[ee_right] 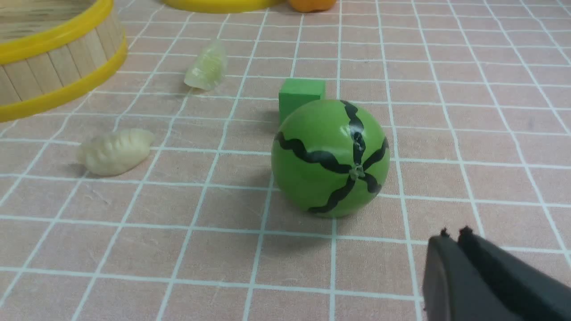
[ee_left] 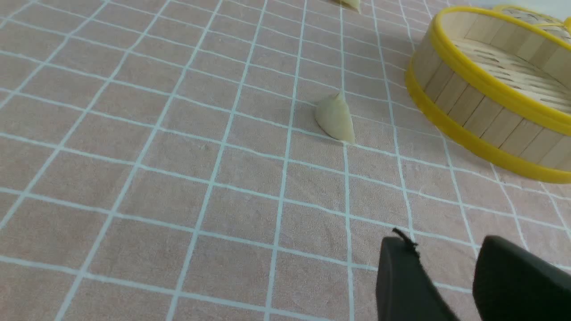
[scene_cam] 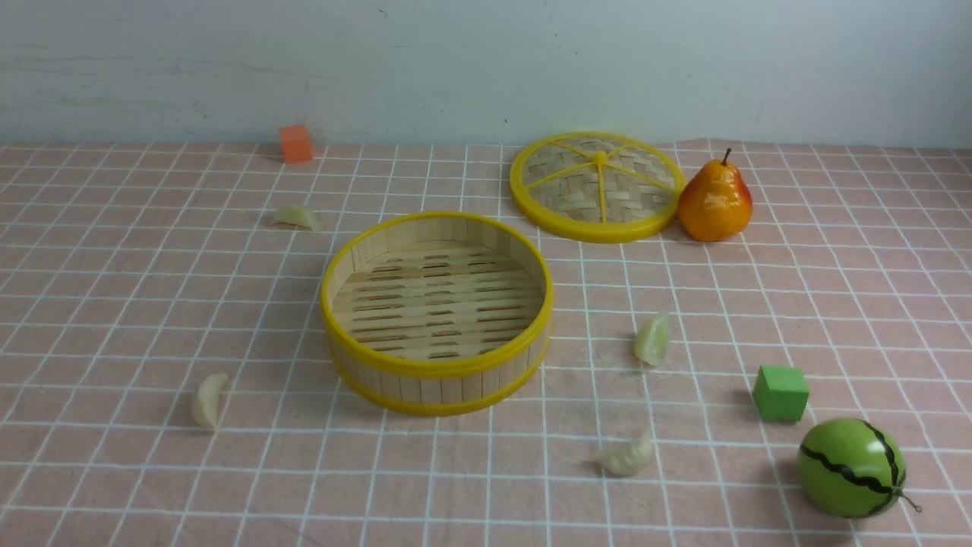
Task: Put the dumplings into the steamer on the table with the pink tablecloth.
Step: 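Reach for and grasp a dumpling on the table with the left gripper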
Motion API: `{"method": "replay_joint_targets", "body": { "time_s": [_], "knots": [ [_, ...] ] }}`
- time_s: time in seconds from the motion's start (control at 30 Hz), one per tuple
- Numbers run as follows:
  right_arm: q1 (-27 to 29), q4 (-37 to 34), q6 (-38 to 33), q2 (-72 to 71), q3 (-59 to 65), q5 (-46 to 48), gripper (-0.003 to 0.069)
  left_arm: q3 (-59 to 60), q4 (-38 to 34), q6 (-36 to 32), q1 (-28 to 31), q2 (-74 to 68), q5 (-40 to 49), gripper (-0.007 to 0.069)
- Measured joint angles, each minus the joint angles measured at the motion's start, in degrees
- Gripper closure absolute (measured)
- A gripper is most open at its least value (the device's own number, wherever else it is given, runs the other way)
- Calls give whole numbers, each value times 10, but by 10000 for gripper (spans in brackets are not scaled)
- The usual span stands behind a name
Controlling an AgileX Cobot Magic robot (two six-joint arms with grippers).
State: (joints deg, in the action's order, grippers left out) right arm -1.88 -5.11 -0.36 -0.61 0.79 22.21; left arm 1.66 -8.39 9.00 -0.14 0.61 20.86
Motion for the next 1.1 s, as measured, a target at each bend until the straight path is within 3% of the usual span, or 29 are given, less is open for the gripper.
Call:
{"method": "replay_joint_targets", "body": {
  "time_s": [0.9,1.07,1.1],
  "knots": [
    [0,1,0,0,0,0,601,0,1,-1,0,0,-3,387],
    [0,12,0,0,2,-14,596,1,0,-1,0,0,-68,387],
    [0,13,0,0,5,-37,594,2,0,-1,0,0,-116,387]
  ]
}}
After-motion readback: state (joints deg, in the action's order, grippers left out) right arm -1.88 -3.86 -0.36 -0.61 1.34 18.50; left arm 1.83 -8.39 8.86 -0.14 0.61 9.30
